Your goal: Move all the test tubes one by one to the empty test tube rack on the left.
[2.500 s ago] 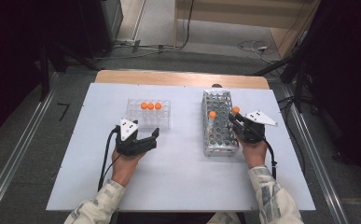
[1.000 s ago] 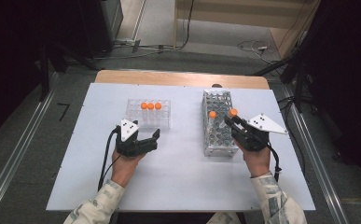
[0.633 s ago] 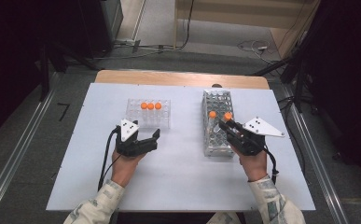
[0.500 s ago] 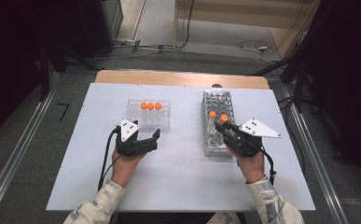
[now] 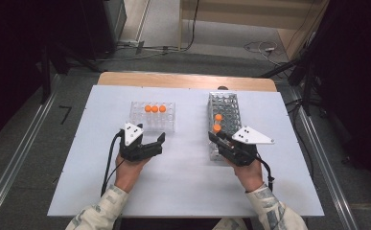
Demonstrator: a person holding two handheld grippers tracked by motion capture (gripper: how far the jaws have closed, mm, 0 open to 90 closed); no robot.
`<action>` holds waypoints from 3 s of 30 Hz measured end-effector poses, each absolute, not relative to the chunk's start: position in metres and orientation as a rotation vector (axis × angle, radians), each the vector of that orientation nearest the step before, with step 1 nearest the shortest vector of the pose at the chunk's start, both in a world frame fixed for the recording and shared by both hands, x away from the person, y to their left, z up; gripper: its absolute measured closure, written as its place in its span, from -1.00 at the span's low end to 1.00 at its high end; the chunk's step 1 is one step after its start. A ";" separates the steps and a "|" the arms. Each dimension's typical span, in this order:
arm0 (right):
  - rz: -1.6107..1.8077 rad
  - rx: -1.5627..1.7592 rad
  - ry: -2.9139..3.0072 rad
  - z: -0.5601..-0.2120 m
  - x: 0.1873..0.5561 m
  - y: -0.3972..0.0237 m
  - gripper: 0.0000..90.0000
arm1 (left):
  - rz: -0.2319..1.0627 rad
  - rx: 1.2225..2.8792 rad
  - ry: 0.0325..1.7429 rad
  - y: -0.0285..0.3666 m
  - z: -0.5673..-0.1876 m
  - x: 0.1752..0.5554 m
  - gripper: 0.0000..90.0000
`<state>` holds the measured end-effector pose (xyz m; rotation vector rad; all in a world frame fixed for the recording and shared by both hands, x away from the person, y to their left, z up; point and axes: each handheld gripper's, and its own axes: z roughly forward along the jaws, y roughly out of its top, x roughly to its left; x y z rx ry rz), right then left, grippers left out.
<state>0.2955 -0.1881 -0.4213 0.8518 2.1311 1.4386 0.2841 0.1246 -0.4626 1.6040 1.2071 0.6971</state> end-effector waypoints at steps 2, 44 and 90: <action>1.432 0.847 2.154 -0.426 0.296 -0.182 0.58 | 0.698 1.605 1.200 0.123 -0.462 0.284 -0.67; 1.404 0.719 2.360 -0.459 0.282 -0.123 0.58 | 0.478 1.720 0.839 0.070 -0.442 0.251 0.16; 1.403 0.830 2.277 -0.443 0.283 -0.166 -0.13 | 0.719 1.525 1.096 0.146 -0.408 0.285 0.57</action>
